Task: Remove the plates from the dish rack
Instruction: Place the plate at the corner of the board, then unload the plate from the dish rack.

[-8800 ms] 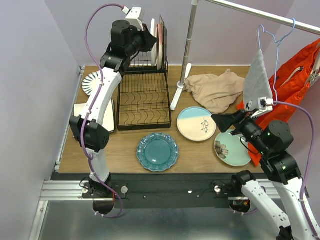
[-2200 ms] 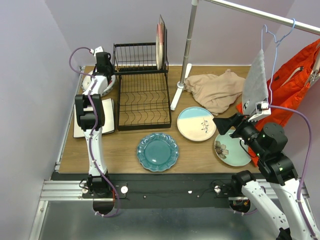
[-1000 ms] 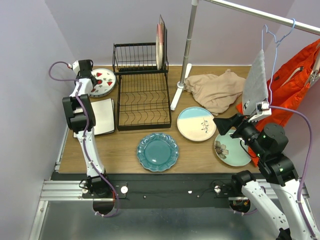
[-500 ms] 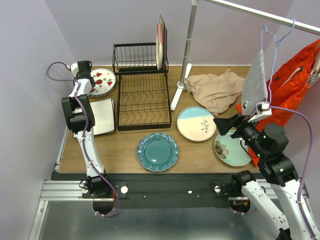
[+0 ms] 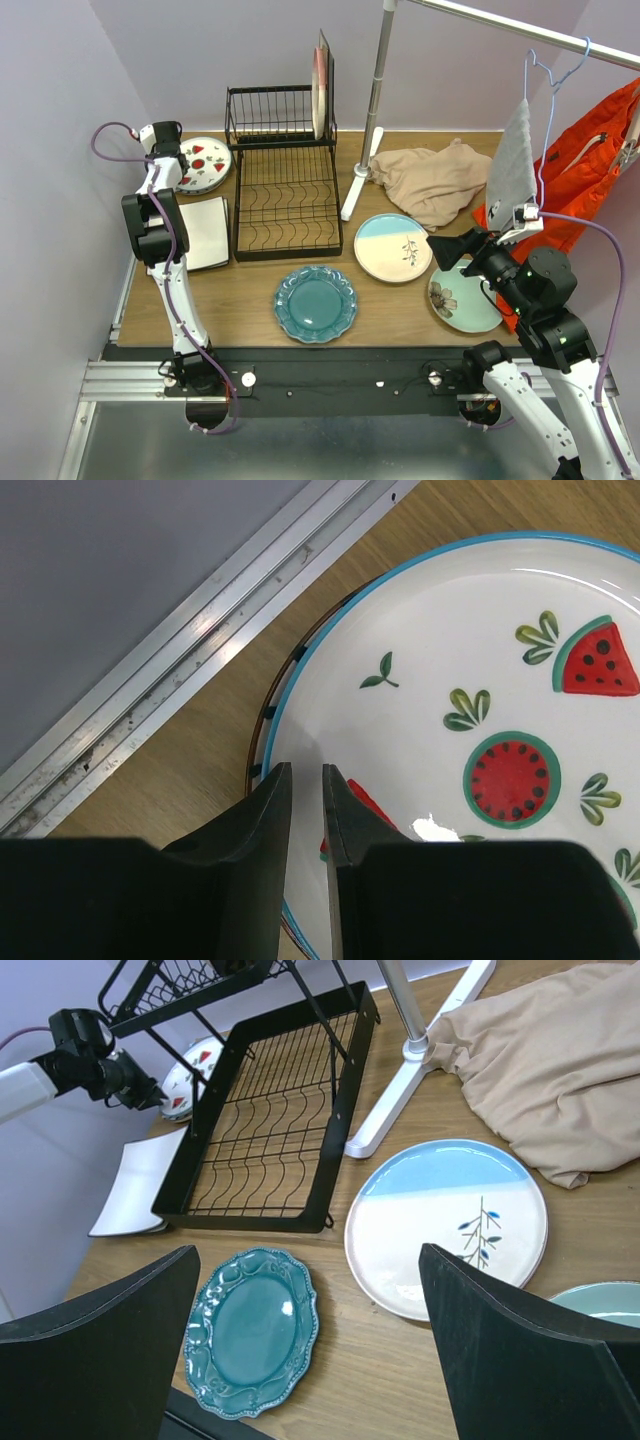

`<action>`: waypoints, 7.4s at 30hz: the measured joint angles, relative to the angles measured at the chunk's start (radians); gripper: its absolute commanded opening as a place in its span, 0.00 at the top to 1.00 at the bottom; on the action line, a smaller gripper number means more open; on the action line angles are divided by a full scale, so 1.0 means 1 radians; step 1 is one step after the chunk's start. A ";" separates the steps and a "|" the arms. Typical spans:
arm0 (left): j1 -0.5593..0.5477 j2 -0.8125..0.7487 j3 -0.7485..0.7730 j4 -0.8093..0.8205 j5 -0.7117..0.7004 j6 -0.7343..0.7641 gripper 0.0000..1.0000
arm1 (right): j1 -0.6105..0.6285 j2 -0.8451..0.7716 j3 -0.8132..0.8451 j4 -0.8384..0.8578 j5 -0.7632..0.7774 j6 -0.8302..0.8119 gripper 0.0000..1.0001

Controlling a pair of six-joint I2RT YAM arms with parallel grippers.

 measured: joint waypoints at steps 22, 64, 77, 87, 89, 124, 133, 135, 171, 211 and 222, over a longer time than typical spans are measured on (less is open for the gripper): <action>0.003 -0.075 0.037 -0.043 -0.009 0.084 0.51 | 0.000 0.018 0.000 0.001 0.000 0.000 0.01; -0.551 -0.581 -0.212 0.504 0.724 0.323 0.50 | 0.000 -0.013 0.034 -0.016 0.008 0.000 0.01; -0.575 -0.515 -0.182 0.512 0.701 0.342 0.52 | 0.000 -0.013 0.040 -0.024 0.008 0.000 0.01; -0.620 -0.489 -0.143 0.492 0.568 0.416 0.55 | 0.000 -0.013 0.040 -0.024 0.009 0.000 0.01; -0.628 -0.487 -0.143 0.487 0.542 0.427 0.55 | 0.000 -0.013 0.040 -0.025 0.009 0.000 0.01; -0.721 -0.437 -0.030 0.344 0.232 0.562 0.52 | 0.000 -0.025 0.044 -0.029 0.009 0.000 0.01; -0.726 -0.427 -0.013 0.319 0.205 0.562 0.77 | 0.000 -0.035 0.044 -0.029 0.009 0.000 0.01; -0.730 -0.424 -0.012 0.320 0.203 0.558 0.87 | 0.000 -0.035 0.044 -0.029 0.009 0.000 0.01; -0.688 -0.430 0.002 0.309 0.228 0.264 1.00 | 0.000 -0.030 0.104 -0.045 0.026 -0.008 0.01; -0.656 -0.528 0.046 0.340 0.328 0.277 1.00 | 0.000 -0.023 0.138 -0.086 0.026 0.002 0.01; -0.657 -0.578 0.008 0.360 0.319 0.397 1.00 | 0.000 -0.023 0.138 -0.086 0.025 0.003 0.01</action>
